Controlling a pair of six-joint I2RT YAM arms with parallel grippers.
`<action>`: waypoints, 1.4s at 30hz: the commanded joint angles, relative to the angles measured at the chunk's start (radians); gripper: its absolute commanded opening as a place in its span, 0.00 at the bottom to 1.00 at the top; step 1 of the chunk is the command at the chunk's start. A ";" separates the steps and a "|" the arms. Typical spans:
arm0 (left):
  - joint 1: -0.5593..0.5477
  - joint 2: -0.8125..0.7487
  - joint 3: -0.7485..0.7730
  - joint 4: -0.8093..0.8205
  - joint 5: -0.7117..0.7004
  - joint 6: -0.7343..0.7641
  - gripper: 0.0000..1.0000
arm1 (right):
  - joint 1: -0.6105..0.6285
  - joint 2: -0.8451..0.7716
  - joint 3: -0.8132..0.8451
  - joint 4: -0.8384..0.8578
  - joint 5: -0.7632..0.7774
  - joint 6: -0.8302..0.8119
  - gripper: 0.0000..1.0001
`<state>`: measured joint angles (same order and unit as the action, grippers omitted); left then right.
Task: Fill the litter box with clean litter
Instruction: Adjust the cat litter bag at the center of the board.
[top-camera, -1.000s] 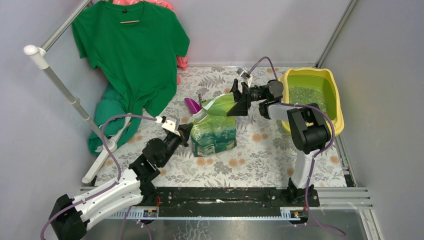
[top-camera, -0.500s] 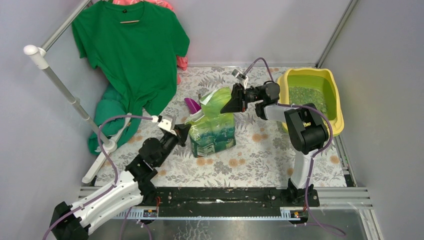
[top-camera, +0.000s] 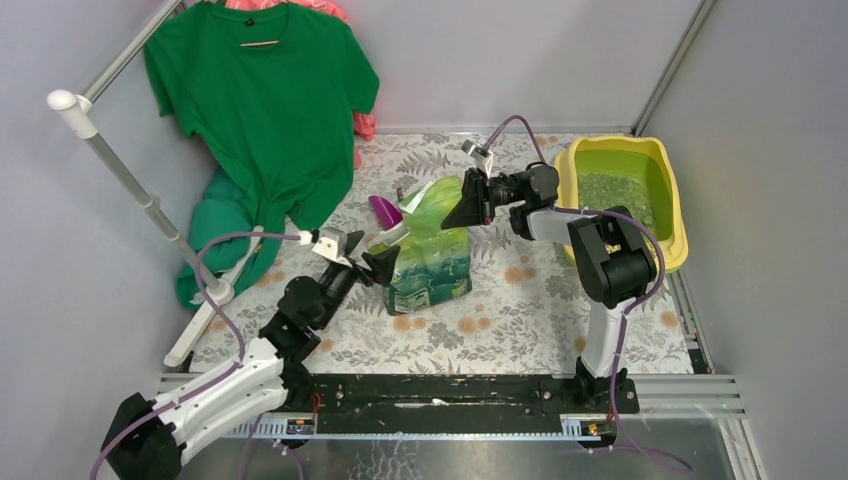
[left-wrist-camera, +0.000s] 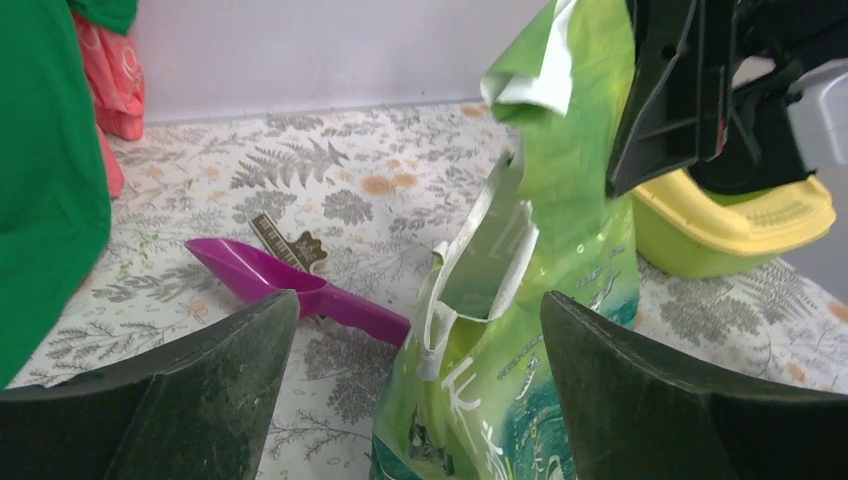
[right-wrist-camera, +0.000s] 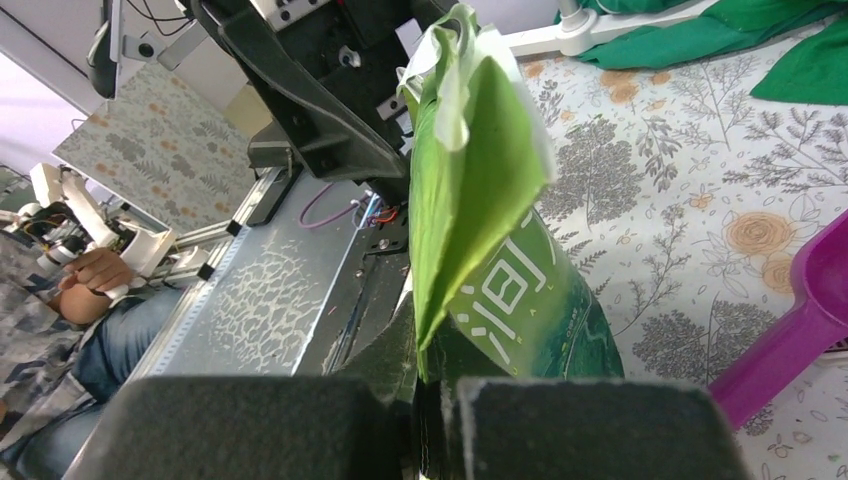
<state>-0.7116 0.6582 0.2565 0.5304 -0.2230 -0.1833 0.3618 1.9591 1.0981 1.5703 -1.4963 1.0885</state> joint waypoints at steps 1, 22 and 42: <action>0.011 0.078 -0.028 0.143 0.054 0.028 0.99 | 0.002 -0.019 0.059 0.143 -0.052 0.059 0.00; 0.016 0.044 0.011 0.117 0.371 -0.030 0.91 | -0.014 -0.397 -0.113 0.145 0.042 0.115 0.00; -0.065 0.137 -0.051 0.205 0.448 -0.098 0.79 | -0.078 -0.423 -0.149 0.145 0.097 0.121 0.00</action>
<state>-0.7223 0.7547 0.2153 0.6567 0.2550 -0.2874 0.3084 1.6138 0.9119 1.5578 -1.5639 1.1847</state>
